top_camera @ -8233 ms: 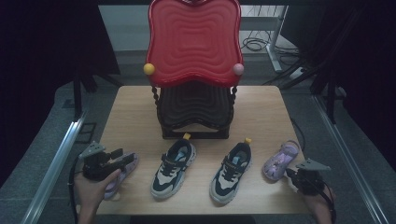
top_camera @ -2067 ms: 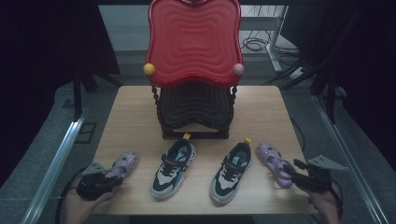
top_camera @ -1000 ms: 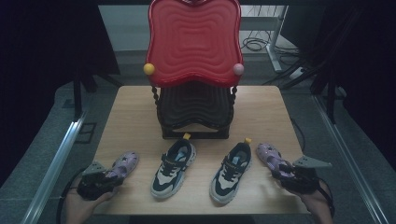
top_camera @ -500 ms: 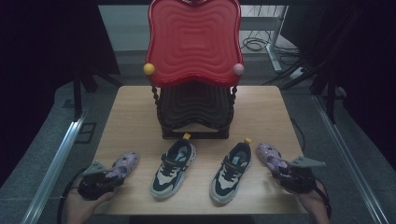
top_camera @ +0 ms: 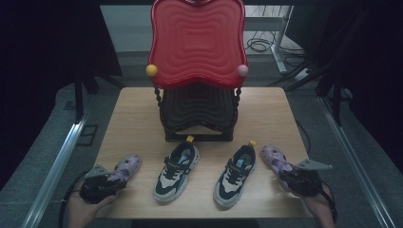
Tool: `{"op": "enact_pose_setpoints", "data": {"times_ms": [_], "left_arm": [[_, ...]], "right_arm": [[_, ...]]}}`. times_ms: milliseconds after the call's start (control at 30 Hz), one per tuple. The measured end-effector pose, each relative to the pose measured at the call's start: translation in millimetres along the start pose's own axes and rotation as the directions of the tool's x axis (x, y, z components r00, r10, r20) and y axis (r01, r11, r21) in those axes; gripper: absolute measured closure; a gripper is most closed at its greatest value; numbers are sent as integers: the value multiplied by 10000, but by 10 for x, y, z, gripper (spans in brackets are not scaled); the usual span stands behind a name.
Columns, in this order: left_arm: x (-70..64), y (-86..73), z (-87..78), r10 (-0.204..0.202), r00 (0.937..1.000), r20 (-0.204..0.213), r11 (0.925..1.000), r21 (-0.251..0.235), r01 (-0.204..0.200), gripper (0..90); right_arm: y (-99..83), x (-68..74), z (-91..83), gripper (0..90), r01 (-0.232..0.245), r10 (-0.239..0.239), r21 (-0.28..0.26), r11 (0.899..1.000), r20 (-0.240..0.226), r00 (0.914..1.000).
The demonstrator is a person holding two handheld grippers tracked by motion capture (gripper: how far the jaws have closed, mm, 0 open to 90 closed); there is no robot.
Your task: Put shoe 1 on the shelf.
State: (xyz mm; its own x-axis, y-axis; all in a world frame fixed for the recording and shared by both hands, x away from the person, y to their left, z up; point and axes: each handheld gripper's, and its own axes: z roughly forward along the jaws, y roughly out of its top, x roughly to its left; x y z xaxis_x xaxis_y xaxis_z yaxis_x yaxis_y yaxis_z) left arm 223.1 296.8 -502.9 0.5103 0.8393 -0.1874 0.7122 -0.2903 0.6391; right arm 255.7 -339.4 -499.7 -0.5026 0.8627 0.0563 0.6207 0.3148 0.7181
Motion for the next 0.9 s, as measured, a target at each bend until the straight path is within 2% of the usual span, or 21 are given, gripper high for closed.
{"op": "enact_pose_setpoints", "data": {"times_ms": [533,900], "left_arm": [[-17,6,12,15,10000,-61,9999,-164,-16,808],[-14,10,34,40,10000,19,9997,-254,-39,799]], "right_arm": [[6,9,-11,821,57,-53,-187,9998,217,9998],[2,28,36,783,39,-36,-281,9996,113,9999]]}}
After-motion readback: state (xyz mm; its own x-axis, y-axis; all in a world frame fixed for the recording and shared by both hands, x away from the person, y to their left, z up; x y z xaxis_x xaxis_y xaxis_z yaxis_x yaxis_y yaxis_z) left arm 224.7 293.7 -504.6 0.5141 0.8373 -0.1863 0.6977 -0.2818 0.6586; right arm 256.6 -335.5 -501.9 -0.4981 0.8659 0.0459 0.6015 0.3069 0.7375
